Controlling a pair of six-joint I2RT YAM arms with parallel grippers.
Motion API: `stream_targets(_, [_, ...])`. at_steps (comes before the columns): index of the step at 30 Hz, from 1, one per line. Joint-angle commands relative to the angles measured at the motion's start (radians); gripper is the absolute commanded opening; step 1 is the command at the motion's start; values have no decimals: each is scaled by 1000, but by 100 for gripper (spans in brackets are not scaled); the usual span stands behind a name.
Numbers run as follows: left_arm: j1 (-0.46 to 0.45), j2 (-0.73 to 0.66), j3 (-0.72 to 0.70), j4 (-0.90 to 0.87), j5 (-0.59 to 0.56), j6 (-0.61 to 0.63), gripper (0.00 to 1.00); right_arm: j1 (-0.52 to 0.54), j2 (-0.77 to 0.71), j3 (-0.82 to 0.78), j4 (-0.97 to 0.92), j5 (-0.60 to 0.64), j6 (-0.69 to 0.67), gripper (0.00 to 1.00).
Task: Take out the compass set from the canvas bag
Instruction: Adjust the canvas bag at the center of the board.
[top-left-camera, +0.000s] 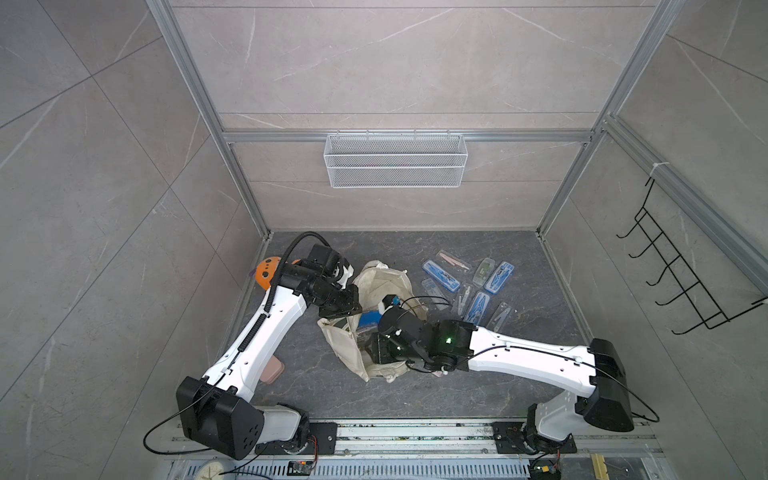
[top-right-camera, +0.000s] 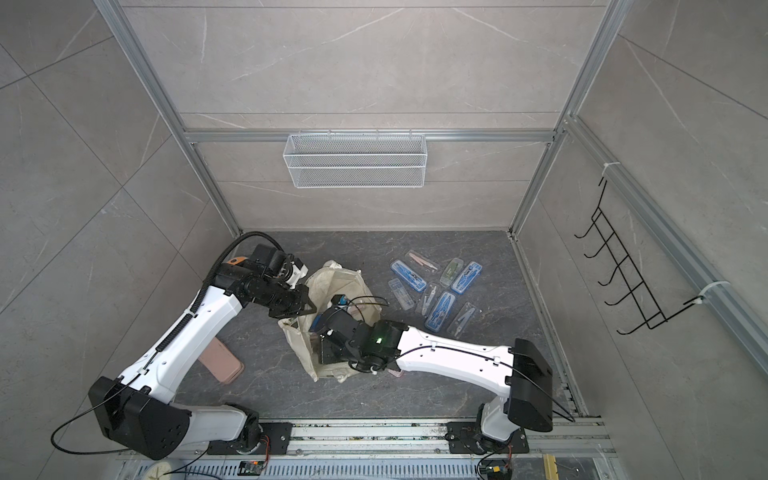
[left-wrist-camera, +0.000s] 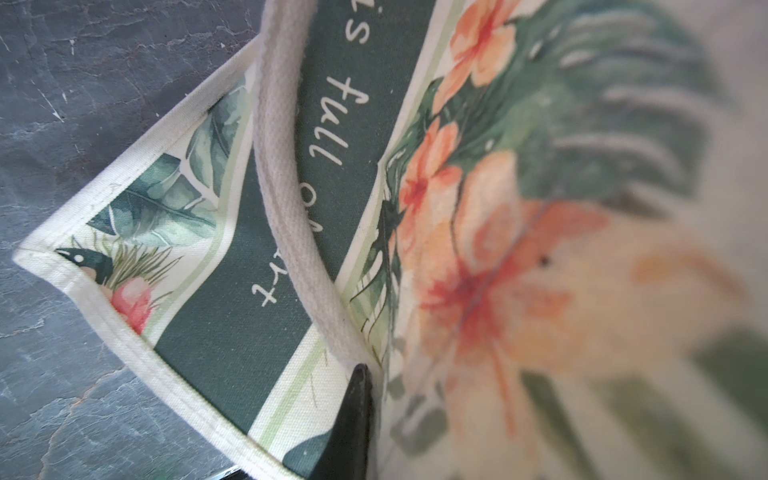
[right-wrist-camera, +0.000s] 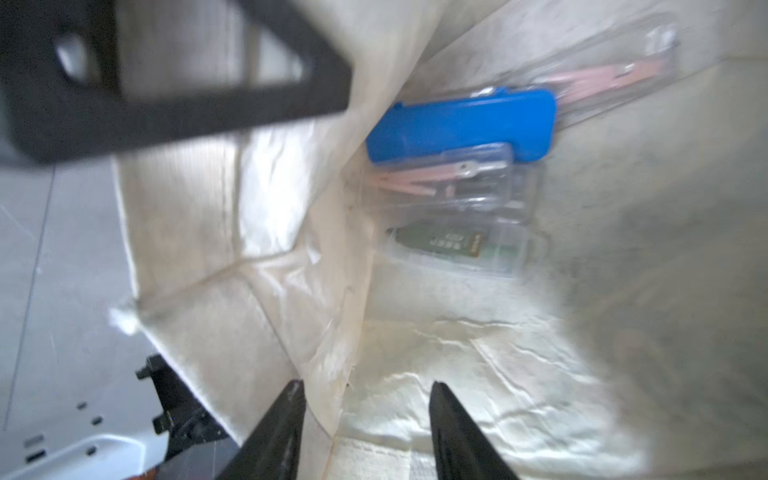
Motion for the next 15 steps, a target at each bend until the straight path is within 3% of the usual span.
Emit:
stream_targets(1, [-12,-55,-12,8,17,15,0,-23,-28,-21,-56,67,139,48])
stream_targets(7, [-30,-80,-43,33,-12,-40,0,-23,59,-87,104,-8,365,49])
stream_targets(15, [-44,-100,-74,56,-16,-68,0,-36,208,-50,160,57,556,65])
